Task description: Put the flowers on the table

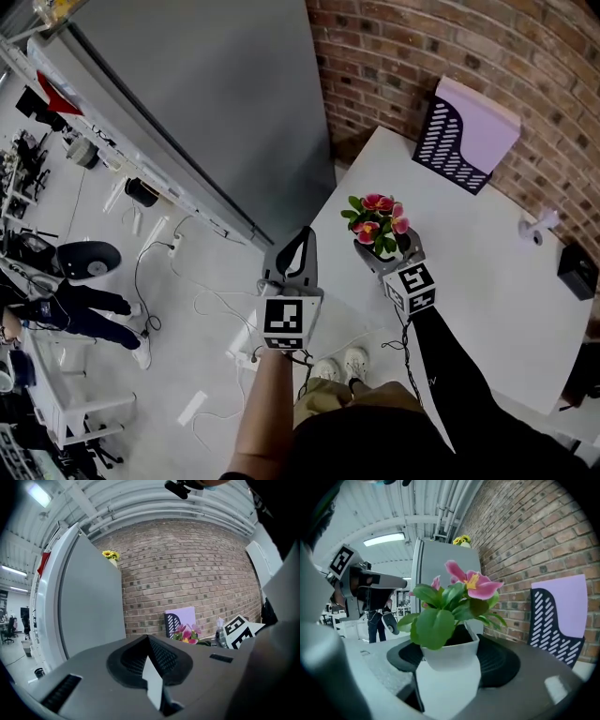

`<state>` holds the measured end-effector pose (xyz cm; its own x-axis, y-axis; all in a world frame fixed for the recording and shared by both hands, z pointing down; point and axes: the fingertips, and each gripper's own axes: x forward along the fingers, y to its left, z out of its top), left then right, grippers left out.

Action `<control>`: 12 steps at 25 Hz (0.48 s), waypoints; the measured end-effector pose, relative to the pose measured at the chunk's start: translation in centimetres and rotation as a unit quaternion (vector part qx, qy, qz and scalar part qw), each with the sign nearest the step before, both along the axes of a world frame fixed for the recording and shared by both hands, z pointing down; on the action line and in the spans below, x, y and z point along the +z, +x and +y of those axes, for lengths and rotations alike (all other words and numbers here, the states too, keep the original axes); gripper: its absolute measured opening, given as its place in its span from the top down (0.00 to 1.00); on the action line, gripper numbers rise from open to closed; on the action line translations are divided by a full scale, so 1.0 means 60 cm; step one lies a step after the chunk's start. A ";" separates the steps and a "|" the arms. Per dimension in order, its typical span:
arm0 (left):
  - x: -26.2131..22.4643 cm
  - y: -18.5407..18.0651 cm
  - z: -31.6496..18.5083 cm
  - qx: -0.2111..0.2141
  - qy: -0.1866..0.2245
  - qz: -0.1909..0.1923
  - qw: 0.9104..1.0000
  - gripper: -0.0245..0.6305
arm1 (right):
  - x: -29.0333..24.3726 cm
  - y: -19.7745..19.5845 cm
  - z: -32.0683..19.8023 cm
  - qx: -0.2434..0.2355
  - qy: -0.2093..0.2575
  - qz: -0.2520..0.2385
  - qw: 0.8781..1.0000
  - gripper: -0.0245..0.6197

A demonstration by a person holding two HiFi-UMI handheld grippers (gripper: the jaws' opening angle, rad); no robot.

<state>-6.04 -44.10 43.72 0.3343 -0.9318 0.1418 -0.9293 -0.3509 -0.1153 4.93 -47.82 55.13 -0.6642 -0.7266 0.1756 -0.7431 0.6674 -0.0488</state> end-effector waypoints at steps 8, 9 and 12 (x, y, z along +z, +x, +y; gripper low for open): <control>0.032 -0.006 -0.008 0.000 -0.015 -0.011 1.000 0.95 | 0.117 -0.033 -0.014 -0.024 -0.049 0.019 0.998 0.43; 0.036 -0.008 -0.007 -0.001 -0.017 -0.012 1.000 0.95 | 0.130 -0.036 -0.014 -0.024 -0.056 0.021 0.998 0.43; 0.047 -0.015 0.000 -0.004 -0.022 -0.017 1.000 0.95 | 0.164 -0.045 -0.013 -0.026 -0.074 0.029 0.996 0.43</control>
<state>-6.96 -44.10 46.55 0.3205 -0.9274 0.1927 -0.9283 -0.3481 -0.1311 2.21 -48.59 64.99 -0.6864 -0.6543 0.3175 -0.7117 0.6941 -0.1083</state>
